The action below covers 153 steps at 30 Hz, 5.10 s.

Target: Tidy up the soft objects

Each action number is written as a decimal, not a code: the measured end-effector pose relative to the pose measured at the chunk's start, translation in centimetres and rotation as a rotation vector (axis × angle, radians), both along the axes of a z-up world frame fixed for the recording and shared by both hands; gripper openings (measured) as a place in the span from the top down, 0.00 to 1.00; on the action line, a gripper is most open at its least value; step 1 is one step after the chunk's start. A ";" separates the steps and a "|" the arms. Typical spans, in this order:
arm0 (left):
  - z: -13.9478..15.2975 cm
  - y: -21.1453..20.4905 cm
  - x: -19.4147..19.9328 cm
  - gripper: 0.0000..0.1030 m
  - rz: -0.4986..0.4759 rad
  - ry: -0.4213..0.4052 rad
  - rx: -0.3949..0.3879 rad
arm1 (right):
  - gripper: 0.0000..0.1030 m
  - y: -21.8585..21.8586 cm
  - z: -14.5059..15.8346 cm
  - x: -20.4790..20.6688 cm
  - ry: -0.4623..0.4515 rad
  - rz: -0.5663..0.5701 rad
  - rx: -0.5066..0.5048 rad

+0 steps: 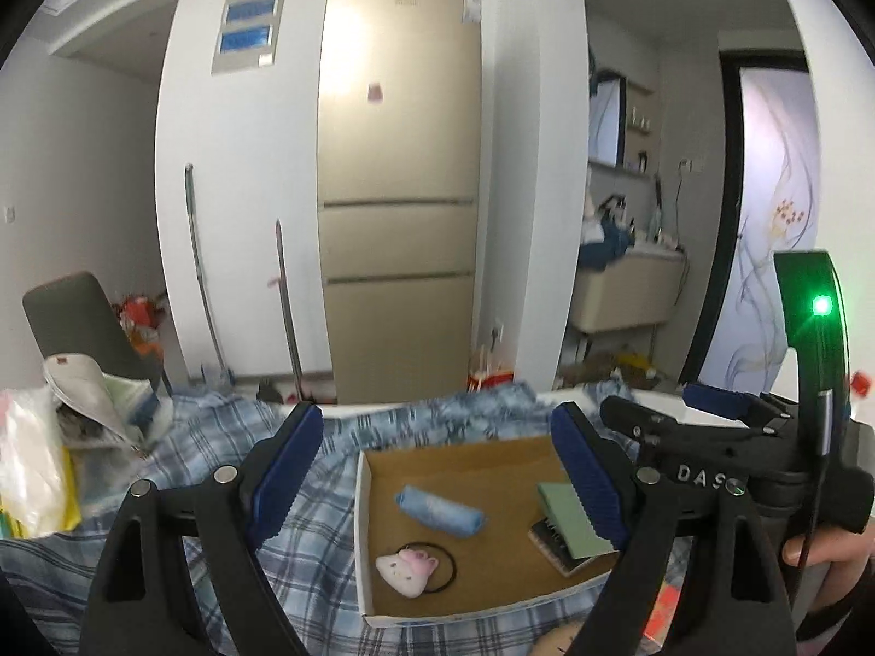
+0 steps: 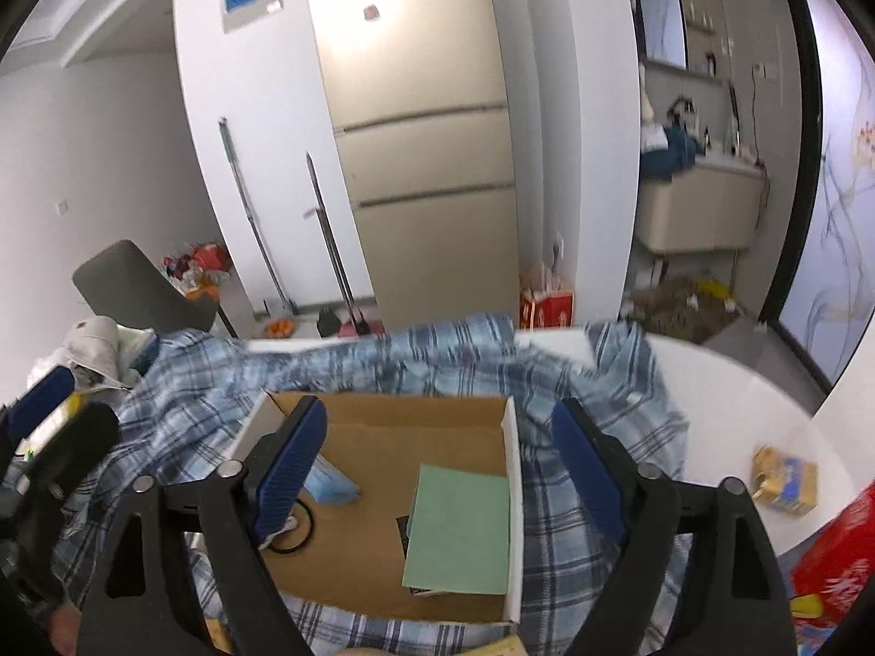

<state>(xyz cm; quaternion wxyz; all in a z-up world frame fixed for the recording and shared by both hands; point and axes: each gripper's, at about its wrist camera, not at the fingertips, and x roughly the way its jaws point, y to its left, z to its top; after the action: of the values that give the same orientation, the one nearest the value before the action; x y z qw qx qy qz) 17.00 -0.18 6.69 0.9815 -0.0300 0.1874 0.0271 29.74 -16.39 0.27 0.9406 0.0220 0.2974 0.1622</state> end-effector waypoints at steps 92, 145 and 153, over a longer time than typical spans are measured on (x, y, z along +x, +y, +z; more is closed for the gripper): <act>-15.9 2.8 -5.1 0.01 -0.007 0.526 -0.263 | 0.46 -3.3 -12.5 -7.9 0.275 0.224 -0.285; -8.7 -3.8 -11.6 0.43 -0.235 0.038 0.044 | 0.46 -4.9 -7.0 -12.2 -0.089 0.206 -0.122; -3.8 -3.5 -11.2 0.43 -0.207 -0.033 0.096 | 0.46 -3.5 -2.8 -13.7 -0.118 0.183 -0.107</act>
<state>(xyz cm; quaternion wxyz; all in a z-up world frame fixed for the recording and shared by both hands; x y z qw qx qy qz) 5.78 -3.69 2.93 0.9822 0.0361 0.1719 -0.0660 16.03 -19.89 -2.55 0.9376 -0.0653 0.2505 0.2322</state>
